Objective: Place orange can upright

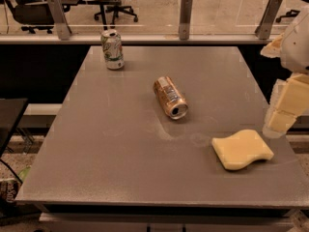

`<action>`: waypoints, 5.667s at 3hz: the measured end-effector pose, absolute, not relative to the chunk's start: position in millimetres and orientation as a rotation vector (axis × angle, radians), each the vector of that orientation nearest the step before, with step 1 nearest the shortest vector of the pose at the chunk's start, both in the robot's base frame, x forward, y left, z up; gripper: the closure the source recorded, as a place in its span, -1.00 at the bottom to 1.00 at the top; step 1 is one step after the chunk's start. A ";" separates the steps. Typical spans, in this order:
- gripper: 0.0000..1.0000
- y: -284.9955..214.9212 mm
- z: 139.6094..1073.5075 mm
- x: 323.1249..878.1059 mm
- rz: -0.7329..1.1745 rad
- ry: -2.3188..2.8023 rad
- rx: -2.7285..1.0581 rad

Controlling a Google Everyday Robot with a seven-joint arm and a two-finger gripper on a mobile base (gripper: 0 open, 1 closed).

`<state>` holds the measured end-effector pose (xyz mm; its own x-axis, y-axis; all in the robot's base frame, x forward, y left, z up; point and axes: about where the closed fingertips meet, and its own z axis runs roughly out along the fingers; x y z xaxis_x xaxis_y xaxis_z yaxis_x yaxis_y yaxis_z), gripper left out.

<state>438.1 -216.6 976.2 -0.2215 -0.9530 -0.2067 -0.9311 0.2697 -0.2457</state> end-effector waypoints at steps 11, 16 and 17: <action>-1.00 -57.4 885.6 549.1 -0.019 0.289 -2.915; -0.03 -59.3 843.9 552.9 -0.013 0.057 -3.105; 0.45 -60.8 850.3 551.6 -0.021 0.074 -3.102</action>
Offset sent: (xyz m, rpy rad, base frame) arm 0.0161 0.0177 -0.0047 -0.0090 -0.0204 0.1185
